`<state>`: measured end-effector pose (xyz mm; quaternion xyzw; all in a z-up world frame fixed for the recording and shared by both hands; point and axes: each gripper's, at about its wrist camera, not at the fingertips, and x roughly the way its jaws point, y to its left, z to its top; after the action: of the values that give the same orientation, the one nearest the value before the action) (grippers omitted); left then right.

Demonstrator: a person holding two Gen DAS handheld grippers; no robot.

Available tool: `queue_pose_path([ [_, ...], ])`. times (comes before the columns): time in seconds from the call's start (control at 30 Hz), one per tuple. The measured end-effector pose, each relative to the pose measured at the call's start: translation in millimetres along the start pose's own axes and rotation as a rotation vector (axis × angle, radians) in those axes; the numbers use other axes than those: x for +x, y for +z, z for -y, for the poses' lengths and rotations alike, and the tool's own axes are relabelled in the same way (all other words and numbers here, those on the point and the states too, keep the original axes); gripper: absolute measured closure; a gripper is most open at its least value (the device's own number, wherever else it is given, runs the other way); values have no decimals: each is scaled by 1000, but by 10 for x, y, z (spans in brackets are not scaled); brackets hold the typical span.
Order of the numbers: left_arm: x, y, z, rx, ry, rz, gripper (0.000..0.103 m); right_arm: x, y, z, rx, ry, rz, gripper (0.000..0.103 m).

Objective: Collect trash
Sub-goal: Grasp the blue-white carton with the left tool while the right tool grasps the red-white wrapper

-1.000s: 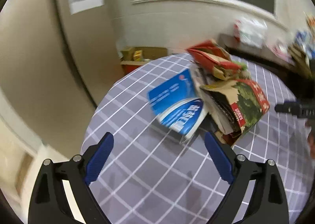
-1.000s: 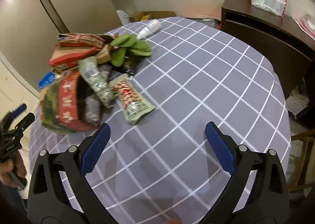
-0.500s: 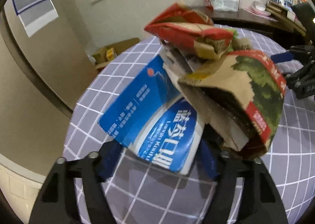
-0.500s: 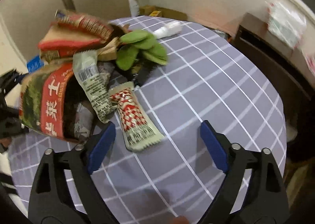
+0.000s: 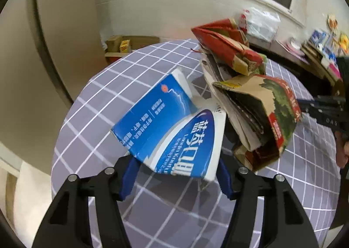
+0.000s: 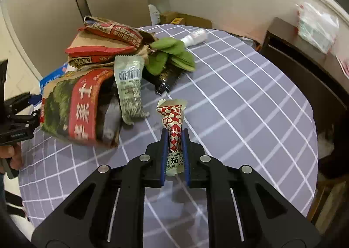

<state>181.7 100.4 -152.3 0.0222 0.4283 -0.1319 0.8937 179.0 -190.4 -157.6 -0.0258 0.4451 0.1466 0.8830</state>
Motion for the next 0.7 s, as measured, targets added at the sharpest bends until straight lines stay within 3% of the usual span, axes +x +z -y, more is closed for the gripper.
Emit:
queue_pose_path([
  [0.13,-104,-103,-1,-30,3,9,43,-97,-139,39,19,7,-4,90],
  [0.23,-104,-117,44,-11,54,2,38,-120,-220,29,19,12,-17,90],
  [0.3,-116,-148,56,-1,104,-11,16,-154,-256,-10,12,8,-16,90],
  [0.57,-400,-290,-43,13,228,58,12,-170,-261,-82,-14,-6,-28,87],
  [0.7,-558,-175,54,51,188,133,10,-167,-273,-96,-19,-10,-24,87],
])
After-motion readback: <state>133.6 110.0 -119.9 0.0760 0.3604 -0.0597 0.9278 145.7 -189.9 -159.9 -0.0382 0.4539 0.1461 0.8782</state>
